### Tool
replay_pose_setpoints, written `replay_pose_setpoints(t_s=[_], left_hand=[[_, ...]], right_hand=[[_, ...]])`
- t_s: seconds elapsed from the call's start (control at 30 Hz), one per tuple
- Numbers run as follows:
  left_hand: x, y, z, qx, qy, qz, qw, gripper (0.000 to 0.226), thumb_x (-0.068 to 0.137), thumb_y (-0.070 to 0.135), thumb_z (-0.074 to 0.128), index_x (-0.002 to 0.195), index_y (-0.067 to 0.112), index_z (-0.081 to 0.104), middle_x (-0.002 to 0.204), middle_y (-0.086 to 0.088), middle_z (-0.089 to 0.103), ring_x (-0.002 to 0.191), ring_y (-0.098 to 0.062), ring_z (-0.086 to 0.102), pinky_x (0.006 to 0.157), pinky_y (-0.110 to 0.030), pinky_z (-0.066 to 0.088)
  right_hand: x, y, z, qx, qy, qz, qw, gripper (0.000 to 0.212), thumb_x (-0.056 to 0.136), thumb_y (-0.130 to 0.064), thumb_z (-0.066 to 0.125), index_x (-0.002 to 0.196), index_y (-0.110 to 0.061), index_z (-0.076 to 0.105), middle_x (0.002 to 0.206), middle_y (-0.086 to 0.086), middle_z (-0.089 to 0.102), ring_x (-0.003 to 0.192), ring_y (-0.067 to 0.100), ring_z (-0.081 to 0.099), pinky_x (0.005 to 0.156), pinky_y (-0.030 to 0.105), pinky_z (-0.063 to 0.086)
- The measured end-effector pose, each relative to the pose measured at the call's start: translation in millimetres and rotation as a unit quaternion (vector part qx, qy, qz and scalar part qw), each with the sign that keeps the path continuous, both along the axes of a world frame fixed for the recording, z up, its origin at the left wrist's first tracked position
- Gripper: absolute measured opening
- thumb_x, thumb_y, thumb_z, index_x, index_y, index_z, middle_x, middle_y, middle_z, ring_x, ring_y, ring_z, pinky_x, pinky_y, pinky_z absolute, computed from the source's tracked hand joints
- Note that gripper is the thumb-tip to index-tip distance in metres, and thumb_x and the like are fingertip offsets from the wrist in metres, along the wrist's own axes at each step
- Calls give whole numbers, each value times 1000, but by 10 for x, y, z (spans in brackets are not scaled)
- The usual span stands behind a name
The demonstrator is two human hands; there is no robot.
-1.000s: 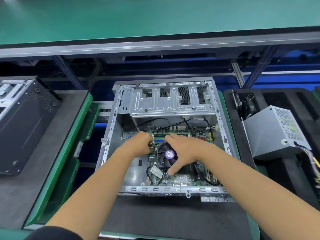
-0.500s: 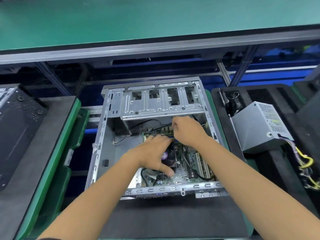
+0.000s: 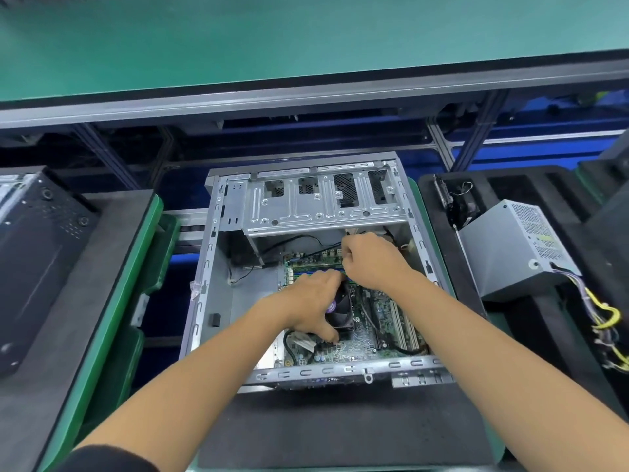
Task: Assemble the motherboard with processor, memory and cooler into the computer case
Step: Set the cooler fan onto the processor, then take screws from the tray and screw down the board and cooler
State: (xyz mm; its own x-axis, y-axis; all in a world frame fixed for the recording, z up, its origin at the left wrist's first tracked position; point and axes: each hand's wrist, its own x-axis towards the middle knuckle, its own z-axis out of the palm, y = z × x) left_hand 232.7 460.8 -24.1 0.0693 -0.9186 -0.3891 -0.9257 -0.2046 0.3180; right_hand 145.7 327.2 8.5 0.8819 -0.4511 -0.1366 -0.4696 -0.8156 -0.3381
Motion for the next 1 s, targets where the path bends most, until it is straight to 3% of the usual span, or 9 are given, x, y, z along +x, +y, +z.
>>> replay_pose_setpoints(t_s=[0.07, 0.13, 0.2, 0.3, 0.4, 0.63, 0.87, 1.0], left_hand=[[17, 16, 32, -3, 36, 12, 999, 73, 59, 61, 78, 99, 18, 33, 95, 5, 39, 90, -17, 42, 84, -33, 37], [48, 51, 71, -7, 131, 66, 989, 70, 67, 61, 73, 111, 18, 42, 105, 4, 49, 96, -16, 48, 87, -33, 42], [77, 88, 97, -34, 197, 134, 971, 51, 82, 53, 64, 118, 21, 48, 111, 3, 58, 100, -15, 55, 87, -31, 46], [138, 92, 153, -151, 143, 202, 957, 22, 93, 38, 54, 103, 20, 60, 99, 3, 64, 90, -14, 58, 76, -30, 44], [195, 36, 287, -237, 148, 256, 925, 17, 95, 34, 51, 83, 25, 60, 77, 7, 62, 70, -11, 54, 63, -30, 41], [23, -332, 540, -308, 168, 231, 907, 21, 92, 24, 53, 75, 15, 60, 63, 4, 56, 59, -12, 48, 55, -28, 37], [-393, -832, 767, -323, 165, 173, 916, 19, 91, 20, 52, 73, 14, 53, 65, 4, 52, 64, -16, 46, 55, -27, 32], [-691, -1134, 907, -311, 137, 145, 929, 14, 91, 18, 49, 81, 11, 56, 75, -3, 56, 73, -23, 52, 61, -32, 40]], right_hand=[[-15, 23, -11, -4, 2, 4, 1000, 19, 91, -16, 47, 102, -12, 63, 97, 11, 66, 82, 30, 58, 63, 32, 42], [-33, 36, -13, 0, 5, 3, 1000, 18, 90, -16, 47, 99, -13, 62, 96, 10, 66, 78, 27, 55, 61, 30, 38], [-55, 47, -14, 5, 5, 3, 1000, 18, 90, -16, 47, 99, -14, 62, 95, 8, 66, 77, 26, 54, 60, 29, 37], [-82, 65, 26, 17, -6, 10, 1000, 18, 88, -15, 48, 100, -15, 62, 93, 7, 64, 75, 24, 52, 58, 29, 35], [-99, 65, 138, 21, -14, 42, 999, 16, 90, -18, 50, 101, -15, 61, 90, 5, 64, 76, 24, 54, 60, 33, 43], [-241, -18, 470, 55, -65, -16, 996, 15, 90, -17, 50, 85, -7, 60, 75, 8, 61, 71, 27, 55, 63, 38, 47], [-696, -334, 667, 29, -107, -96, 989, 16, 85, -9, 52, 70, -4, 55, 69, 14, 60, 70, 32, 53, 62, 38, 42], [-995, -556, 706, -3, -121, -130, 984, 18, 84, -9, 51, 66, -8, 50, 66, 12, 58, 67, 30, 51, 60, 37, 41]])
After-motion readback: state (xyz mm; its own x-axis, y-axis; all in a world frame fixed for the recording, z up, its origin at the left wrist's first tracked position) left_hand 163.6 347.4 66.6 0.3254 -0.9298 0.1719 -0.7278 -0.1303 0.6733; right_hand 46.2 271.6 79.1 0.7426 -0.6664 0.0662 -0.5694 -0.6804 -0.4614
